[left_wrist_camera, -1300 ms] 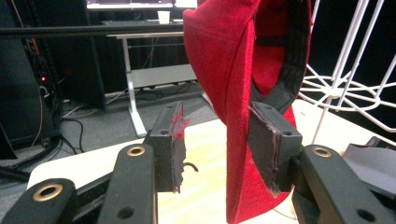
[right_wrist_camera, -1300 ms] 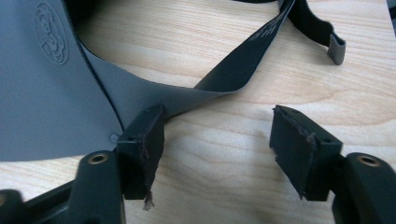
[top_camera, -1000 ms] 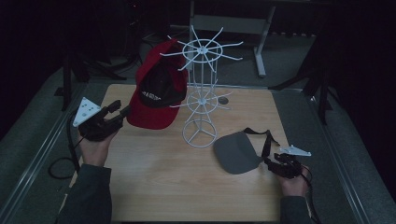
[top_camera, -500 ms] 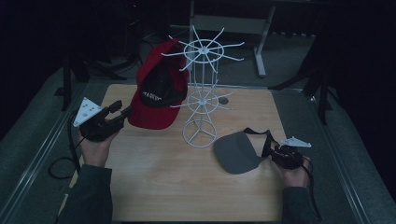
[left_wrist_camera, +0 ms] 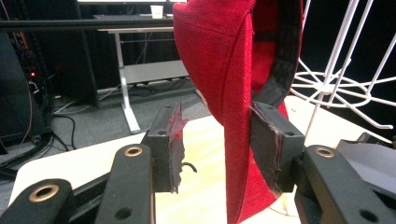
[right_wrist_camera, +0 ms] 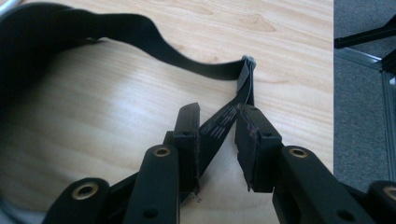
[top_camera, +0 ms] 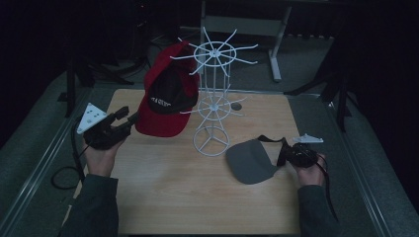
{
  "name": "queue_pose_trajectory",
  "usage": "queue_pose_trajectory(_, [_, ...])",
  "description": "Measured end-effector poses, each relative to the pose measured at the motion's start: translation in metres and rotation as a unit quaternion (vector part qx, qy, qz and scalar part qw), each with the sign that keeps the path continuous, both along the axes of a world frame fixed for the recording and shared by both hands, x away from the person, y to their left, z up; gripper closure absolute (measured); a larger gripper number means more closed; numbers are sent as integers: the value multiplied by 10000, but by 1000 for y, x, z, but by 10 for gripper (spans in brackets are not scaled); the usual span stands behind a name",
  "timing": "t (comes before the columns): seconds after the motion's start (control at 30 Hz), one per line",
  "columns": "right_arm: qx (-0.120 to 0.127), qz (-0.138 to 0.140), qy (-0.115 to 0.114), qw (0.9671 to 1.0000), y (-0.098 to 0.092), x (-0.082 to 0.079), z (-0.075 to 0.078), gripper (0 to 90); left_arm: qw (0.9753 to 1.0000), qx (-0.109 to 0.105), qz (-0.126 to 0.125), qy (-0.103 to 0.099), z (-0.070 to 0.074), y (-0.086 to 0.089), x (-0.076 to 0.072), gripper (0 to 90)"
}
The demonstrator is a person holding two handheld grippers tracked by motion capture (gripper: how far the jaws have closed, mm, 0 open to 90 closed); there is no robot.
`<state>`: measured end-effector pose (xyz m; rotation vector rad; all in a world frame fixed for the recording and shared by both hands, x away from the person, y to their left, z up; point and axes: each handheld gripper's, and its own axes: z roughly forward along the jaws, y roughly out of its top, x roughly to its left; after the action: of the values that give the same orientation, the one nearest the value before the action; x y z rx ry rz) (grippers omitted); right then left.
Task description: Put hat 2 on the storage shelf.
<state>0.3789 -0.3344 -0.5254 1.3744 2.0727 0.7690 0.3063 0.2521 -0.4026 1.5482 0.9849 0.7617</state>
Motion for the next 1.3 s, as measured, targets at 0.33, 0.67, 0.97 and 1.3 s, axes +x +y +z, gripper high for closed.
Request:
queue_pose_trajectory(0.33, [-101, -93, 250, 9996, -3, 29, 2, 701, 10000, 23, -1, 9, 0, 1, 0, 557])
queue_pose_trajectory(0.67, [-224, -79, 816, 9964, -2, 52, -1, 708, 10000, 26, -6, 22, 0, 2, 0, 556])
queue_pose_trajectory(0.97, [-251, -85, 1149, 9930, -1, 63, -4, 724, 10000, 6, -22, 25, 0, 2, 0, 556])
queue_pose_trajectory(1.3, [-92, -186, 1387, 9901, -2, 68, -10, 735, 10000, -1, -13, 15, 0, 3, -1, 556])
